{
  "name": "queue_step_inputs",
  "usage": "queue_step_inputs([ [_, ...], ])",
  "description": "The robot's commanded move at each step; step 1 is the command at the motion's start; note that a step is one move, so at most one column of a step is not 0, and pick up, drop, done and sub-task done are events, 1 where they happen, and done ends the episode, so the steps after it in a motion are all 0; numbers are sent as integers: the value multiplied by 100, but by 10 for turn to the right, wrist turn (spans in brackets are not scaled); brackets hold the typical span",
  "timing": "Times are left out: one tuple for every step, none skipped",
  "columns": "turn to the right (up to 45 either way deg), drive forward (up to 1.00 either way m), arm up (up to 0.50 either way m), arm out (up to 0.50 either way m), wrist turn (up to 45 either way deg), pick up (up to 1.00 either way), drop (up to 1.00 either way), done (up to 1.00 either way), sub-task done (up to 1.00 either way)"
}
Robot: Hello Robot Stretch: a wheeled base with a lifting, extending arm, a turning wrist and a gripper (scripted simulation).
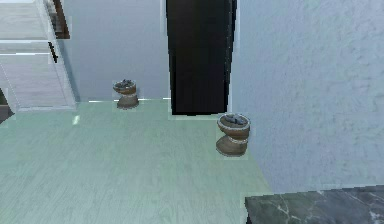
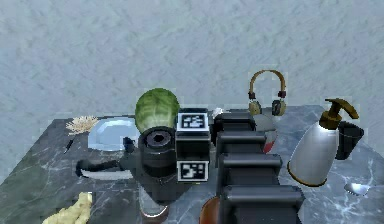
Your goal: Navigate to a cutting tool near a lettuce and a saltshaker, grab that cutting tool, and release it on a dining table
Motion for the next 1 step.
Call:
queue_step_inputs([
  [0, 0, 0, 0, 210, 0, 0, 0, 0],
])
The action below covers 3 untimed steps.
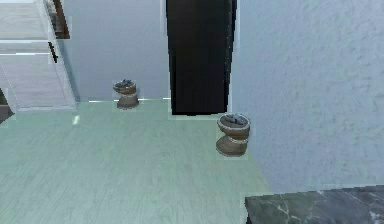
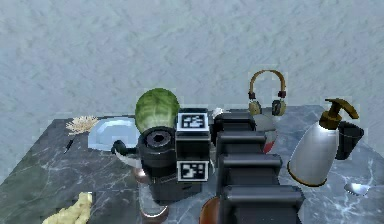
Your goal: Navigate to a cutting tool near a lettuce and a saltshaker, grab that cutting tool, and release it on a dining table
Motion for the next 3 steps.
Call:
queue_step_inputs([
  [0, 0, -12, 0, 0, 0, 0, 0, 0],
  [0, 0, 10, 0, 0, 0, 0, 0, 0],
  [0, 0, 0, 8, 0, 0, 0, 0, 0],
])
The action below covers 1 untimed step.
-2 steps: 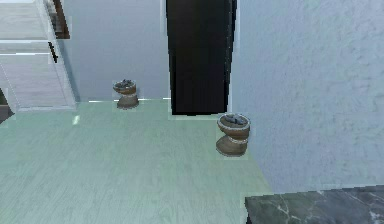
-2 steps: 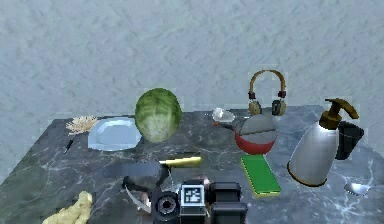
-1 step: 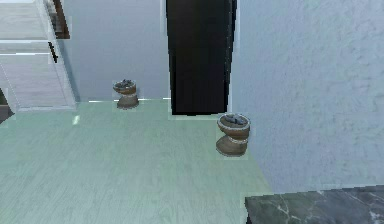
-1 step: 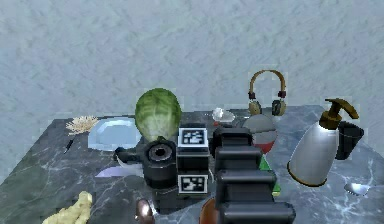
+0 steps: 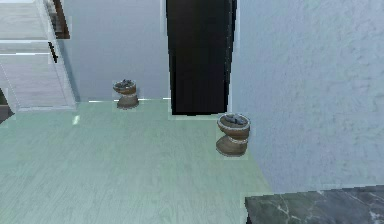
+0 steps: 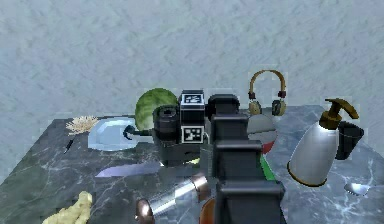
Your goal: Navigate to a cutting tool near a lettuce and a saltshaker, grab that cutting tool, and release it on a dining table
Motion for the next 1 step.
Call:
queue_step_inputs([
  [0, 0, -14, 0, 0, 0, 0, 0, 0],
])
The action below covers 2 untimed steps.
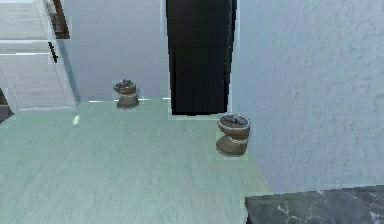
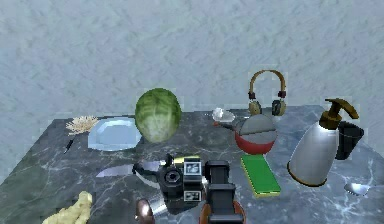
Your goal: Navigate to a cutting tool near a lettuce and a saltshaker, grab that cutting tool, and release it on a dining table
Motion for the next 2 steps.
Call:
queue_step_inputs([
  [0, 0, 0, 0, 0, 100, 0, 0, 0],
  [0, 0, 10, 0, 0, 0, 0, 0, 0],
])
